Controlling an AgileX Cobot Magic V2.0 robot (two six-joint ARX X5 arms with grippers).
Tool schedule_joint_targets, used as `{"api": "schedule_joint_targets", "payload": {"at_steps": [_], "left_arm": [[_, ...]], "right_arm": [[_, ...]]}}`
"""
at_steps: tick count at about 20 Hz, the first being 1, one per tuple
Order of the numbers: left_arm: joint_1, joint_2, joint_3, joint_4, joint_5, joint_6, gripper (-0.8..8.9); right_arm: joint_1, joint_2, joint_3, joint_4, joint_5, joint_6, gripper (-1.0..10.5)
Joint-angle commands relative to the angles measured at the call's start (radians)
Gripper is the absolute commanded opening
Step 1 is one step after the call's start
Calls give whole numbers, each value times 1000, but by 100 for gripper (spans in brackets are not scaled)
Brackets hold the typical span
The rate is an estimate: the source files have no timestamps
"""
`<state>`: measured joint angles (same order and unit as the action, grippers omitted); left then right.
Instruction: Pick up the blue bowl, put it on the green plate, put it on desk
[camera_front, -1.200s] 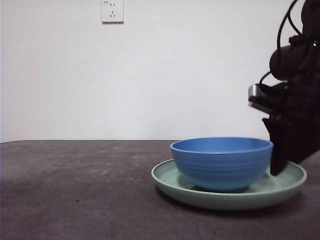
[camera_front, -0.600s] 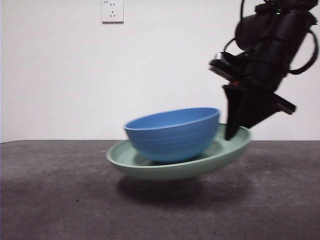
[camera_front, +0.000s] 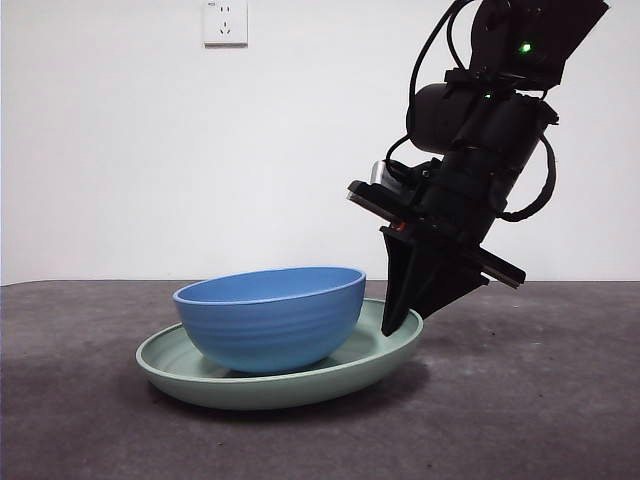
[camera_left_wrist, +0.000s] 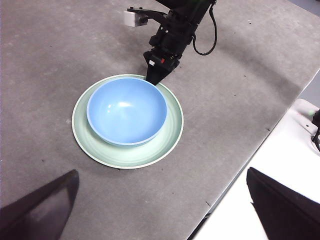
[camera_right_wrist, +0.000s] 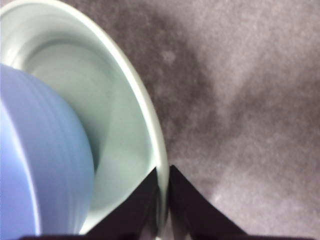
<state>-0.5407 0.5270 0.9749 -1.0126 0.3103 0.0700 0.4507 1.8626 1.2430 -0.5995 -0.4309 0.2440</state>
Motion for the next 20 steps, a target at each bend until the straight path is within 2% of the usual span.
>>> {"api": "schedule_joint_targets", "payload": {"at_steps": [1, 2, 5, 6, 9, 14, 17, 20], "left_arm": [[-5, 3, 10, 10, 4, 16, 563], [-5, 3, 10, 10, 4, 16, 563], [-5, 3, 10, 10, 4, 16, 563], [-5, 3, 10, 10, 4, 16, 563], [-5, 3, 10, 10, 4, 16, 563], [-5, 3, 10, 10, 4, 16, 563], [-5, 3, 10, 10, 4, 16, 563], [-5, 3, 10, 11, 4, 17, 563]], "right_arm": [[4, 23, 21, 11, 22, 11, 18], [3, 23, 21, 11, 24, 11, 61], [0, 20, 23, 16, 66, 9, 307], [-5, 18, 30, 12, 66, -1, 344], [-28, -21, 83, -67, 97, -28, 355], [-35, -211, 155, -260, 252, -111, 630], [-34, -371, 154, -353, 281, -169, 646], [-34, -542, 154, -473, 275, -178, 646]]}}
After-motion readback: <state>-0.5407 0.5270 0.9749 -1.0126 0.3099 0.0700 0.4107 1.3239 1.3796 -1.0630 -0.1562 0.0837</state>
